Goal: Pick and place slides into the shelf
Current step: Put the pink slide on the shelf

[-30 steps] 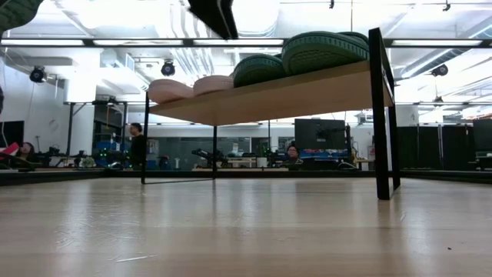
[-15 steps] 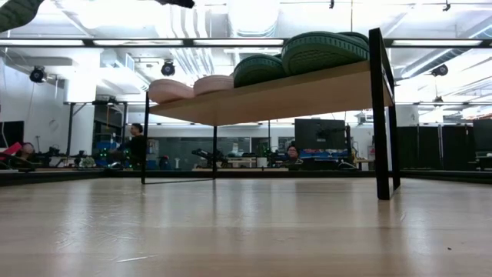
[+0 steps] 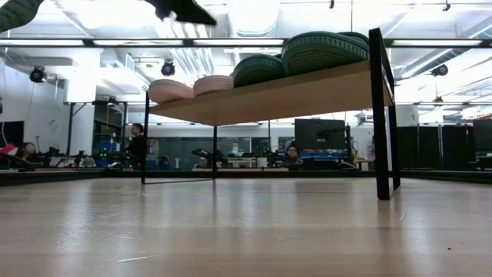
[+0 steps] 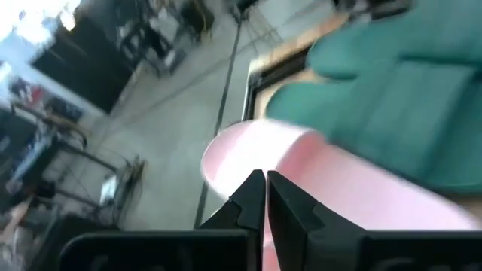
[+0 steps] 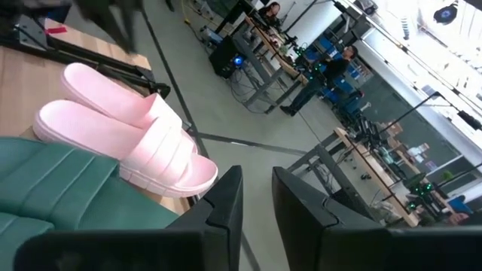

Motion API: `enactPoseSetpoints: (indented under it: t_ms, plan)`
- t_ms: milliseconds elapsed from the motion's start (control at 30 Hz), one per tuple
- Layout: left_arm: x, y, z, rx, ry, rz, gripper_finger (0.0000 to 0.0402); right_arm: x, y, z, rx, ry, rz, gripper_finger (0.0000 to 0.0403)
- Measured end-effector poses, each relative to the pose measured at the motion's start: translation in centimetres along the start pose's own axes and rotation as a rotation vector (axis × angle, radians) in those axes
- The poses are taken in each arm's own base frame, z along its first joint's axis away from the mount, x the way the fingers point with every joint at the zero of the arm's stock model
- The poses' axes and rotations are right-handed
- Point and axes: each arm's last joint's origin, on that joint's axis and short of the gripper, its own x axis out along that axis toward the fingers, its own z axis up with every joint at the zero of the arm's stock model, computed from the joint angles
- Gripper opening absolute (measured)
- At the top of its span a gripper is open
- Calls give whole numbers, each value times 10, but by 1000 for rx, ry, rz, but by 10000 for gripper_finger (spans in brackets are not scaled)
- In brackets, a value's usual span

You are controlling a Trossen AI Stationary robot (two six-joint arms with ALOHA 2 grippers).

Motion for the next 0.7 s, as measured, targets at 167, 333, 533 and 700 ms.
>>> enactPoseSetpoints:
  t_ms: [167, 333, 533, 700]
  plan:
    - [37, 29, 14, -11, 81, -91, 0, 0, 1, -1, -4, 2, 1, 63]
    - [69, 48, 35, 3, 206, -153, 0, 2, 4, -3, -17, 8, 2, 64]
    - [101, 57, 50, 5, 355, -238, 0, 4, 12, -9, -46, 21, 6, 61]
    - [120, 61, 59, 1, 384, -255, 0, 6, 17, -14, -69, 32, 8, 61]
